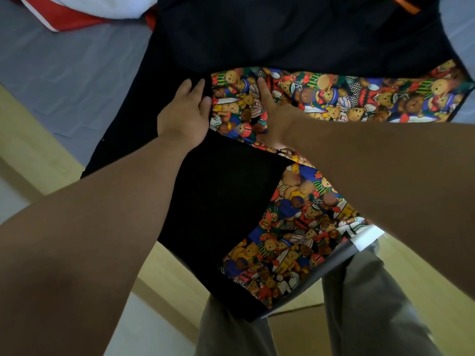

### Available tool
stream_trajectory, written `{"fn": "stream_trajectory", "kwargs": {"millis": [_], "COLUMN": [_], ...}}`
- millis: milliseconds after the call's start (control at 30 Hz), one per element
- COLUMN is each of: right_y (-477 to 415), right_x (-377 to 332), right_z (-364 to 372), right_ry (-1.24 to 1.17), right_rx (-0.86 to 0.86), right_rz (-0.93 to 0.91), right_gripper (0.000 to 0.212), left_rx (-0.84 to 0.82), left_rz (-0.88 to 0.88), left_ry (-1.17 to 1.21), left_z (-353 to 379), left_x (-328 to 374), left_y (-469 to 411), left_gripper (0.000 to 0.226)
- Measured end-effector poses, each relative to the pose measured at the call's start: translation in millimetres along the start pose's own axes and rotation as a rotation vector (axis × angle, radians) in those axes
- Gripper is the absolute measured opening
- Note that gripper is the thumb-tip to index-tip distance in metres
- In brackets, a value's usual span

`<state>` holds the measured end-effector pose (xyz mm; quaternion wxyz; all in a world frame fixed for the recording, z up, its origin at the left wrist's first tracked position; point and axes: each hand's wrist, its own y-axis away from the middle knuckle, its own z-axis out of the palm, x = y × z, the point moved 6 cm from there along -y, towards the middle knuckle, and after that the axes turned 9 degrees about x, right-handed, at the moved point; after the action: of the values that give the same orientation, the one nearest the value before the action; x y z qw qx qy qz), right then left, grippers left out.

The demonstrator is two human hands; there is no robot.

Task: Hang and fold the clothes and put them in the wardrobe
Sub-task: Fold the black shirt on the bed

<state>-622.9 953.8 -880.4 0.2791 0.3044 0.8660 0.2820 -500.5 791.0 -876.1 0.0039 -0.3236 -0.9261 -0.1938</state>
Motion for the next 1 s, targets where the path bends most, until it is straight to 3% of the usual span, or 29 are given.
{"fn": "stream_trajectory", "kwargs": {"millis": [67, 167, 300, 400, 500, 567, 700, 867, 1000], "right_y": [-5, 3, 33, 53, 64, 67, 71, 76, 72], "right_x": [3, 11, 33, 78, 128, 154, 184, 225, 257], "right_z": [1, 0, -19, -32, -27, -20, -13, -25, -40], "right_ry": [-0.05, -0.054, -0.1, -0.021, -0.019, -0.048, -0.062, -0.028, -0.035], "right_rx": [0.04, 0.143, 0.564, 0.84, 0.778, 0.697, 0.663, 0.73, 0.643], "right_rz": [-0.024, -0.012, 0.018, 0.244, 0.548, 0.64, 0.626, 0.623, 0.576], "right_gripper": [0.11, 0.105, 0.069, 0.054, 0.058, 0.063, 0.064, 0.064, 0.083], "left_rx": [-0.077, -0.006, 0.101, 0.055, 0.146, 0.252, 0.251, 0.054, 0.265], "left_rz": [-0.01, -0.005, -0.026, -0.07, -0.162, -0.19, 0.008, -0.035, 0.048], "left_ry": [-0.023, -0.015, -0.086, -0.164, -0.223, -0.248, -0.254, -0.238, -0.282], "left_z": [9, 4, -6, -7, -15, -20, -4, 21, 9], "left_x": [2, 7, 1, -2, 10, 26, 62, 68, 108], "left_y": [1, 0, 7, 14, 19, 20, 13, -7, 11], "left_gripper": [0.076, 0.089, 0.091, 0.09, 0.089, 0.084, 0.068, 0.072, 0.072]}}
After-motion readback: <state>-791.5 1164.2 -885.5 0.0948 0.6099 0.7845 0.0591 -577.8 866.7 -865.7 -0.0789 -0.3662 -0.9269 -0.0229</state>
